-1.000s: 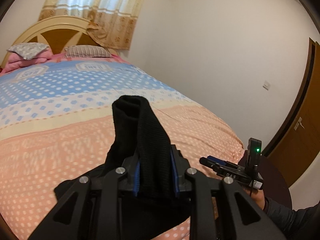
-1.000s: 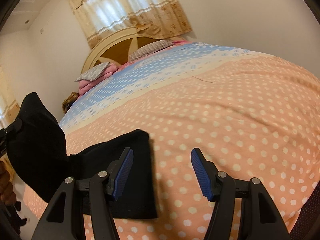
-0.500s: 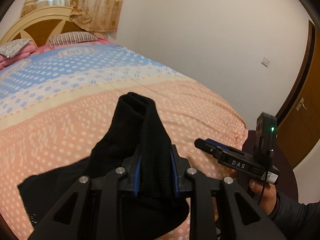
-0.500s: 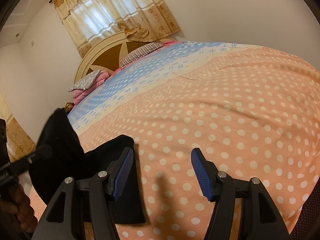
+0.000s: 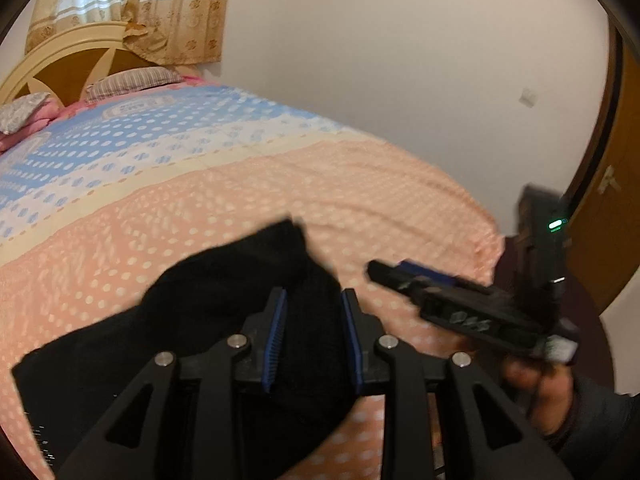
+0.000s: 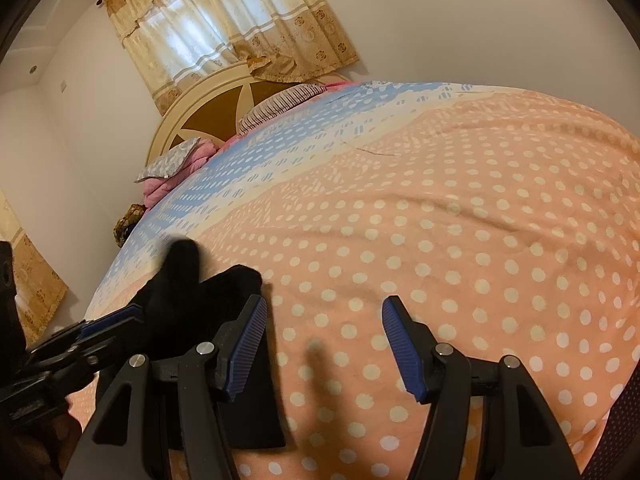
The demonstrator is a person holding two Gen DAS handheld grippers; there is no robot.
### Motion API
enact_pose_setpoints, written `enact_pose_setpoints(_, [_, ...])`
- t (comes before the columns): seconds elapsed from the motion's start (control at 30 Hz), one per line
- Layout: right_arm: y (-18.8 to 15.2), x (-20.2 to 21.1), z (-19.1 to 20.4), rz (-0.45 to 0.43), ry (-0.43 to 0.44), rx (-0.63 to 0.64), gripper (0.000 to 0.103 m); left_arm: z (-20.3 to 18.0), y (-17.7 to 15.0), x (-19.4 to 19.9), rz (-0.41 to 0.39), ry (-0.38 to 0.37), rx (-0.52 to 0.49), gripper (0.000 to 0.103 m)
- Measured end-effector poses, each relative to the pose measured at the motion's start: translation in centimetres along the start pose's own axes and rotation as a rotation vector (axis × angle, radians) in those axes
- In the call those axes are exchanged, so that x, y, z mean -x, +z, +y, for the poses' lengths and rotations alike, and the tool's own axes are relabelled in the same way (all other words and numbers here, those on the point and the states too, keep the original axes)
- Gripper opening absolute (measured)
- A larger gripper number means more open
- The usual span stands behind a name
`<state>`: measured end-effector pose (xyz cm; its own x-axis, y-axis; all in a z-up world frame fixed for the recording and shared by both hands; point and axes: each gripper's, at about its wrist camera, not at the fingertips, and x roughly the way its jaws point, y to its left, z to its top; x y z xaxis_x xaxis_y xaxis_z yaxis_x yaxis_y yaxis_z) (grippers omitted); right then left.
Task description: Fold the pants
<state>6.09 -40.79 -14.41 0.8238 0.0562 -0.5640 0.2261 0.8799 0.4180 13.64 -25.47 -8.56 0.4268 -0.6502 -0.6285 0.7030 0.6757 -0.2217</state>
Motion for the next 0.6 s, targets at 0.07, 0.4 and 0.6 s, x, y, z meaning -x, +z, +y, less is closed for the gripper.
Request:
enact_pose_setpoints(0.07, [0.1,0.1,-0.2,-0.011,-0.003,-0.006,0.062,-0.7,0.2,1.1,-0.04,-0.016,-0.013,0.037])
enact_pose_setpoints(0.4, [0.2,5.0,6.2,-0.146,0.149,0.199,0.062,4.9,-3.1,5.3,-0.11,0.212,0.095,0.064])
enact_pose_setpoints(0.6, [-2.4,2.6,10.4,0.058,0.09,0.369,0.05,9.3,-6.0,6.5,-0.091,0.305,0.225,0.064])
